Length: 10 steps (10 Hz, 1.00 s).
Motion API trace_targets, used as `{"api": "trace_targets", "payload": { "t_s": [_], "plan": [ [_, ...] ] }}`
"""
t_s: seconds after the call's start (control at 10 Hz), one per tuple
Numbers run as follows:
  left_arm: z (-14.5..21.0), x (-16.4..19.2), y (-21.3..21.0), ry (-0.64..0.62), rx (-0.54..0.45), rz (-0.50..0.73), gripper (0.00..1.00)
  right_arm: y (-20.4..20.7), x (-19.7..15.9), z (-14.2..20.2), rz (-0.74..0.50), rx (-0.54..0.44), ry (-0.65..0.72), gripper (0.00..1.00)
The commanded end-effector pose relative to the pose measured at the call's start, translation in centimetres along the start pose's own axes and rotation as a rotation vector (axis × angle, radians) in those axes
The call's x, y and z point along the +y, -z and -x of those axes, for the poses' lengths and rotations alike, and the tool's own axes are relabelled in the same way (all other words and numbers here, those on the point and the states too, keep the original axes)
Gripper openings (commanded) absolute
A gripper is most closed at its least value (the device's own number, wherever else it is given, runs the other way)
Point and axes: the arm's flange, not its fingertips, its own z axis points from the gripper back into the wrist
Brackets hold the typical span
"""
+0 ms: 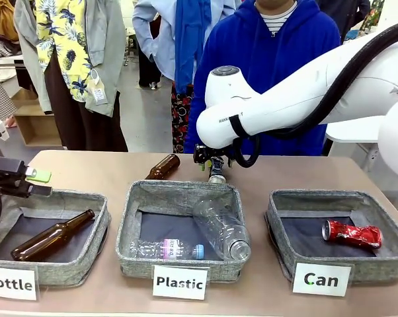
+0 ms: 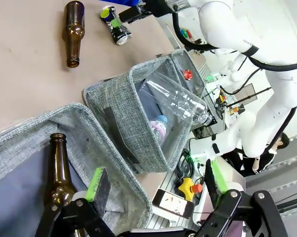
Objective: Sort the can waste into the basket.
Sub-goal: Pick up the can waste from the table and place it in the right Fabric basket.
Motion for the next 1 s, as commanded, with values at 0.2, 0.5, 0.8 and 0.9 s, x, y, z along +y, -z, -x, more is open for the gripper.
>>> {"api": "trace_targets", "payload": {
  "t_s": [0.2, 0.5, 0.8, 0.9],
  "plan": [
    [0.2, -0.3, 0.0, 0.001, 0.005, 0.004, 1.0, 1.4, 0.0, -0.3, 0.031, -0.018, 0.037, 1.0],
    [0.2, -0.3, 0.0, 0.001, 0.005, 0.004, 1.0, 1.8, -0.3, -0.1, 0.01, -0.004, 0.063, 0.98],
    [0.2, -0.3, 0.0, 0.001, 0.005, 0.004, 1.0, -2.8, -5.2, 0.0, -0.291, 0.042, 0.127, 0.98],
    [0.2, -0.3, 0.0, 0.001, 0.005, 0.004, 1.0, -7.1, -9.4, 0.6, -0.448, 0.003, 0.164, 0.98]
  ]
}}
